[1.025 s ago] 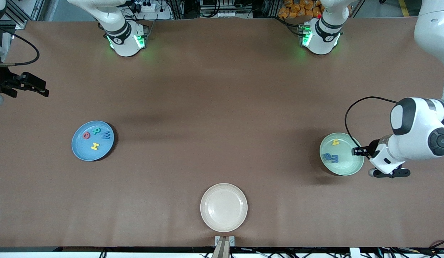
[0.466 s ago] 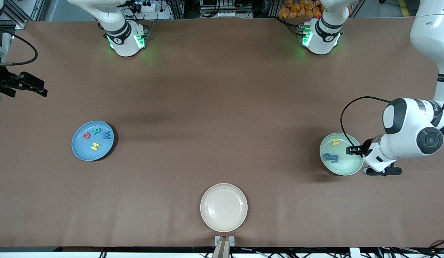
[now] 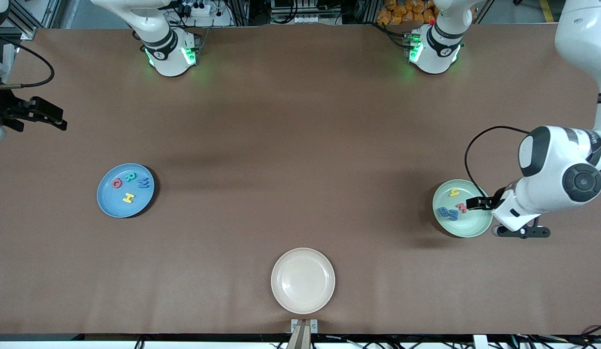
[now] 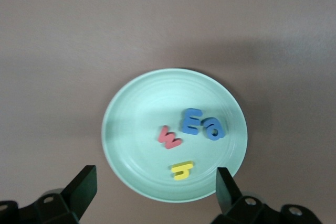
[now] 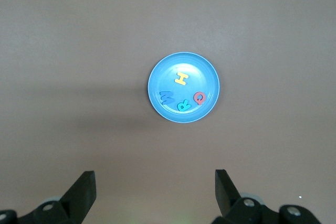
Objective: Sort uppercase to blue plate, lowercase to green plate
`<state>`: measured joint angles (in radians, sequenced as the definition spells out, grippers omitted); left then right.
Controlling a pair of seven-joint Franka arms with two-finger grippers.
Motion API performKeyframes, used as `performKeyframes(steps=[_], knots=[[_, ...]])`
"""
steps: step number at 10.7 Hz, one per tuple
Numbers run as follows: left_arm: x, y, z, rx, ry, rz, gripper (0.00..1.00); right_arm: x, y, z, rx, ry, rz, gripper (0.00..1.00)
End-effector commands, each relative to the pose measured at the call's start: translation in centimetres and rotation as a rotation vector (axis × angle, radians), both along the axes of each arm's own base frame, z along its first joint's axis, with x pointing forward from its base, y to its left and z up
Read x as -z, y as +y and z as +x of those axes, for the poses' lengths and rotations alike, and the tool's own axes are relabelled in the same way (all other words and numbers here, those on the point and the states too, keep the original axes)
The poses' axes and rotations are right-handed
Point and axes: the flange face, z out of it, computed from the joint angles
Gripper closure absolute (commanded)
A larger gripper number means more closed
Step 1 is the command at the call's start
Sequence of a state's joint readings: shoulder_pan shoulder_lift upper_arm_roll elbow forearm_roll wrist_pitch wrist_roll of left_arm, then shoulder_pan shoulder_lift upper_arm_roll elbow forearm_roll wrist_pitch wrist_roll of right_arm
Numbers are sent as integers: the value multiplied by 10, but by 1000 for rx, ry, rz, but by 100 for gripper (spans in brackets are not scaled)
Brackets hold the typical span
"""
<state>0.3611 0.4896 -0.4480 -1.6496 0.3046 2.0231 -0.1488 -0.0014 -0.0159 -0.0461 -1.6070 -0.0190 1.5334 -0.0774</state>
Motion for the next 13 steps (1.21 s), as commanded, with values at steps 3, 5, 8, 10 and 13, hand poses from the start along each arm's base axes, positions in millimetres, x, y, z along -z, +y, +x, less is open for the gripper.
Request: performKeyframes(steps=[3,5,8,10,13], knots=[[-132,0,-7,72,-36,102,0,-4,9,-6,-25,-4,3,0],[-160,-10,-13,73,-4,97,0,-4,7,-6,-22,-4,5,0],[-220,-27,-37,79,-60,109,0,-4,7,-6,-22,-6,5,0],[-243,-33,-49,31,-76,2,0,-4,7,-6,-22,-2,5,0],[-264,-37,-59,14,-100,-60,0,-4,8,-7,-24,-1,5,0]])
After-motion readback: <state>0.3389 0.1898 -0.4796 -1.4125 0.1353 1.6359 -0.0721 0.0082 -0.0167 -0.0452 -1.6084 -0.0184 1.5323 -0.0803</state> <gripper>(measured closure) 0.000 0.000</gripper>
